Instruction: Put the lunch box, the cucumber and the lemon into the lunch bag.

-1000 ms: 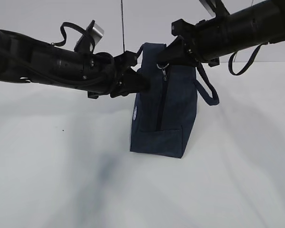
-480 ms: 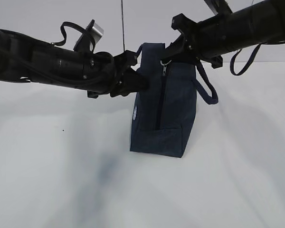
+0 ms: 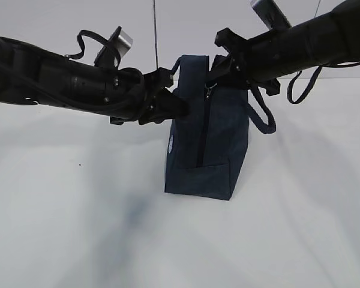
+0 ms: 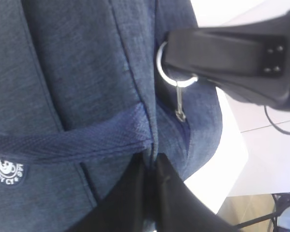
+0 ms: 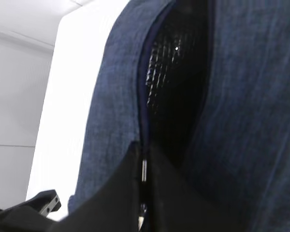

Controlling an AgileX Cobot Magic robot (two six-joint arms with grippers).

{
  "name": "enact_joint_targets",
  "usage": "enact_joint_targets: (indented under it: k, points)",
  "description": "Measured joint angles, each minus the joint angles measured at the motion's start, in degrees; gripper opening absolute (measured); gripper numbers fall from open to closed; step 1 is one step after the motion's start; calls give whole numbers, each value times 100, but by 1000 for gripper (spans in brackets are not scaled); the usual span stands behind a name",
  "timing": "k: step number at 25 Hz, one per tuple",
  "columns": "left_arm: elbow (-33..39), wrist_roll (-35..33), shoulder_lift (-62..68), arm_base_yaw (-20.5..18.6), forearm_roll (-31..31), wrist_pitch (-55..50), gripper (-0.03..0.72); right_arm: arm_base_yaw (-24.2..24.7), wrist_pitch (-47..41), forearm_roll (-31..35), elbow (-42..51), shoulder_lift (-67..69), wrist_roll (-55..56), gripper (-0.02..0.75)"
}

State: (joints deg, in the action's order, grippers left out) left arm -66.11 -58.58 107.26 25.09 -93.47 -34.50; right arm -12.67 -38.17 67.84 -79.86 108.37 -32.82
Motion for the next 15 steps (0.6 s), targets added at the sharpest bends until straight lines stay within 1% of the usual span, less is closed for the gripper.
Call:
enact_joint_targets:
  k: [8, 15]
  points:
    - [0, 0, 0, 0, 34, -50, -4, 190, 186, 31, -122, 2, 7, 7]
    - [0, 0, 0, 0, 61, -172, -4, 246, 186, 31, -723, 365, 7, 7]
